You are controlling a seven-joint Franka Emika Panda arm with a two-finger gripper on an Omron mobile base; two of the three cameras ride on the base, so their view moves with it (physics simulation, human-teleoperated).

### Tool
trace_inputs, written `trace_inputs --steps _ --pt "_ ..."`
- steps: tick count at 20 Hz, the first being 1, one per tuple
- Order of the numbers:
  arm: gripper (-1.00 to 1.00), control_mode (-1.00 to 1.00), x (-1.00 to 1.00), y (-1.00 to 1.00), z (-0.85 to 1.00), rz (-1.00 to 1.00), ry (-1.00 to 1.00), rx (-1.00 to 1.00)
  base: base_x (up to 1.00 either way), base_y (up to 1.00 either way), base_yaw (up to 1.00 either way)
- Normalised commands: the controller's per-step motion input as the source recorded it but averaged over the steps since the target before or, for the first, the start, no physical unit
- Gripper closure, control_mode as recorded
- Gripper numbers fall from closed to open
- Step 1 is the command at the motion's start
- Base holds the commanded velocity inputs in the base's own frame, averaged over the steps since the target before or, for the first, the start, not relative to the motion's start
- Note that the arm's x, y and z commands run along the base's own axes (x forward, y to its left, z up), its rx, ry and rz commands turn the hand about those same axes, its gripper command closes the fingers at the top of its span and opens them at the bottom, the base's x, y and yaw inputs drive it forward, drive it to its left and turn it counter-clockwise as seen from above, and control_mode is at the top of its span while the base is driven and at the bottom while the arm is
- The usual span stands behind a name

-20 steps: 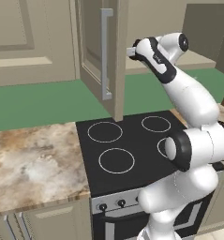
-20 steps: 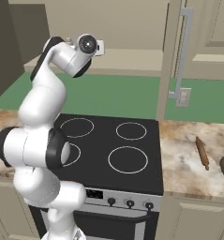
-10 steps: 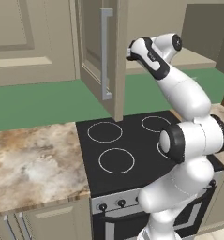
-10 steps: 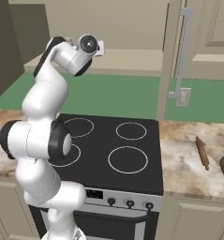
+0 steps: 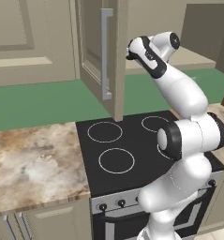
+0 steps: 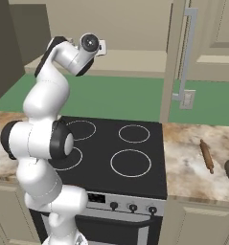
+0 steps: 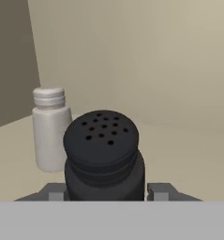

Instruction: There are various items on the counter. Only move the condiments/shakers into the cabinet.

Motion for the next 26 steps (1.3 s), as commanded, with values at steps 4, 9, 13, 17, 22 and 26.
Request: trace_inputs --steps 4,9,13,17,22,26 --pt "-1.00 -1.00 -0.02 0.00 0.00 0.00 -0.02 0.00 0.00 0.00 0.00" --pt "-1.00 -1.00 -0.15 0.04 0.09 0.00 -0.06 0.00 0.00 0.00 0.00" --pt "-1.00 -1.00 -0.96 0.00 0.42 0.00 -0.22 0.00 0.00 0.00 0.00" --pt "-1.00 -1.00 -1.00 0.00 0.44 0.00 -0.24 0.00 0.00 0.00 0.00" --pt "-1.00 -1.00 -1.00 0.00 0.36 0.00 -0.13 0.00 0.00 0.00 0.00" --pt "-1.00 -1.00 -1.00 0.00 0.07 0.00 0.02 -0.02 0.00 0.00 0.00"
